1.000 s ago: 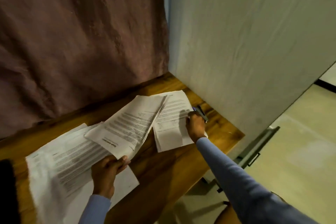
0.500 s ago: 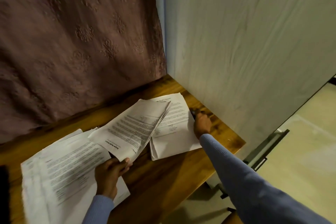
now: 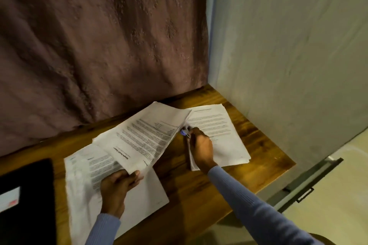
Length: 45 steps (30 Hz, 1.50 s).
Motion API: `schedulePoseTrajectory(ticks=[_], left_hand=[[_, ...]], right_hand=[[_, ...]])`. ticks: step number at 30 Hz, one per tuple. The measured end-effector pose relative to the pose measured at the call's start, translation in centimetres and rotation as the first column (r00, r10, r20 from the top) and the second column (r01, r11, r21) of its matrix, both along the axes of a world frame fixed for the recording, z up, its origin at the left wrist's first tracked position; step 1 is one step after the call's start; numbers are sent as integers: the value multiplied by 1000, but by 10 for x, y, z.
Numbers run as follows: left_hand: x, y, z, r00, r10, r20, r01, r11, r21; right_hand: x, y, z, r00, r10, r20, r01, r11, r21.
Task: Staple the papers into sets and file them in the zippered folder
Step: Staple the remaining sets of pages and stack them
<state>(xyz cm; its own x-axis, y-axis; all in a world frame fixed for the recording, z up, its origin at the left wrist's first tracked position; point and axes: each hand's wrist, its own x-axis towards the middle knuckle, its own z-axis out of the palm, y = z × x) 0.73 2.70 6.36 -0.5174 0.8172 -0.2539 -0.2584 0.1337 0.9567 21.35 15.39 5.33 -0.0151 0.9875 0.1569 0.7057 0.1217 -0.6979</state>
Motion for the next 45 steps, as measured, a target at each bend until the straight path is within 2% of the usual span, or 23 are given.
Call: schedulePoseTrajectory(ticks=[1, 2, 3, 6, 8, 10, 14, 16, 18, 20, 22, 26, 30, 33, 36, 42, 45], left_hand=[[-8, -5, 1, 1000, 19, 3, -19, 1000, 3], [-16, -12, 2, 999, 36, 13, -36, 999, -1], [-23, -17, 1, 999, 48, 23, -48, 999, -13], [-41, -29, -6, 995, 87, 52, -82, 991, -103], [-53, -36, -10, 994, 93, 61, -82, 985, -152], [-61, -41, -13, 994, 84, 72, -69, 981, -181], [-73, -48, -18, 991, 70, 110, -39, 965, -259], [-76, -50, -21, 986, 65, 153, -19, 957, -288], [-77, -52, -23, 979, 61, 195, 2, 951, -309], [-79, -54, -25, 967, 56, 248, 27, 948, -318], [-82, -54, -27, 957, 77, 280, 23, 942, -336], [-82, -52, -28, 948, 104, 300, 9, 935, -355], [-82, -51, -28, 952, 79, 294, 35, 931, -364], [-84, -50, -26, 949, 81, 304, 33, 936, -351], [-85, -49, -25, 946, 81, 313, 29, 943, -332], [-84, -50, -20, 957, 67, 284, 23, 953, -301], [-83, -53, -21, 961, 74, 267, 3, 961, -277]], right_hand=[[-11, -8, 0, 987, 5, -163, -14, 999, -52], [-24, -18, 1, 921, -16, -389, -47, 987, -152], [-36, -27, 2, 838, -53, -543, -90, 968, -234], [-60, -51, -6, 728, -98, -678, -264, 873, -410], [-77, -65, -11, 604, -205, -770, -418, 741, -526], [-89, -76, -12, 571, -307, -761, -481, 627, -614], [-105, -92, -14, 553, -363, -750, -567, 495, -658], [-109, -99, -13, 622, -255, -740, -562, 513, -649], [-109, -104, -10, 747, -64, -662, -525, 554, -646], [-110, -108, -7, 816, 77, -572, -508, 566, -649], [-113, -109, -9, 843, 146, -517, -502, 557, -661], [-121, -109, -10, 848, 155, -506, -517, 452, -727], [-126, -113, -10, 844, 350, -407, -535, 490, -689], [-130, -115, -7, 866, 204, -457, -499, 418, -759], [-126, -113, -5, 823, 122, -555, -555, 381, -740], [-123, -112, -10, 828, 170, -535, -537, 514, -668], [-127, -112, -12, 844, 143, -517, -516, 481, -709]])
